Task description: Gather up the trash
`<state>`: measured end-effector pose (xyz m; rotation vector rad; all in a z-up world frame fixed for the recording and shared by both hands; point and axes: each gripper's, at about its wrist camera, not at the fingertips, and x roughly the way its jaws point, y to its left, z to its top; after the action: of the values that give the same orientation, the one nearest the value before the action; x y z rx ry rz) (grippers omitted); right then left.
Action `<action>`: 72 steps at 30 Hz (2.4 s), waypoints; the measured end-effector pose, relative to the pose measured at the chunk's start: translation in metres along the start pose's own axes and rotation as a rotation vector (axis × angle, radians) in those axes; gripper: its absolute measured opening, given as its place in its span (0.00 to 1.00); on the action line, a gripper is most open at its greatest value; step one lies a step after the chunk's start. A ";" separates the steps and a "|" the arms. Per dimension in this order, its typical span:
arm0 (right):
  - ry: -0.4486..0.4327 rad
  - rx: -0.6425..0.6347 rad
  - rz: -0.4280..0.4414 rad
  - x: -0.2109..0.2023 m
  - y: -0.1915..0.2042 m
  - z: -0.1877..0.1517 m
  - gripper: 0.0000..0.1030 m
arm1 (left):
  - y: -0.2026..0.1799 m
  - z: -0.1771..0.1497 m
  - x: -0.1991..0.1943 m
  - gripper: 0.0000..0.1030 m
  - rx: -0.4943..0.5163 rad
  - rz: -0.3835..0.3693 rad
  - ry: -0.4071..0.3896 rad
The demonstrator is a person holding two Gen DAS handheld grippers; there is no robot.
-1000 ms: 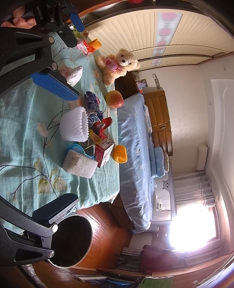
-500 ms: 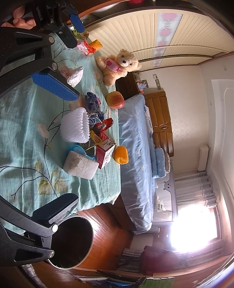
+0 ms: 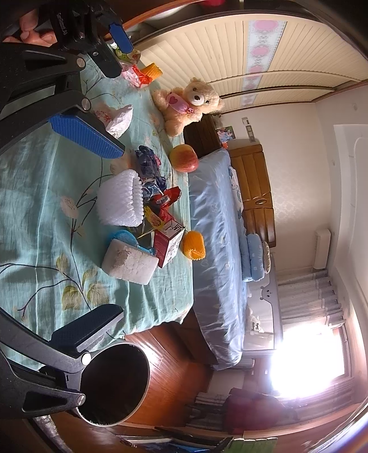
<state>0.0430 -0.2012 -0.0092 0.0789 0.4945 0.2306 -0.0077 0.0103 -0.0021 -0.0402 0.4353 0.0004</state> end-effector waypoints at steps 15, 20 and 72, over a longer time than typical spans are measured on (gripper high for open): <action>0.119 0.025 0.090 0.034 0.000 -0.004 0.99 | 0.028 -0.011 0.038 0.99 -0.057 0.024 0.137; 0.176 0.025 0.115 0.053 0.004 -0.007 0.95 | 0.034 -0.015 0.055 0.91 -0.062 0.023 0.189; 0.238 0.151 0.089 0.037 -0.066 -0.008 0.23 | -0.074 -0.009 0.088 0.25 0.065 -0.320 0.298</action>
<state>0.0837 -0.2567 -0.0417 0.2222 0.7464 0.2911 0.0694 -0.0644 -0.0442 -0.0460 0.7225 -0.3381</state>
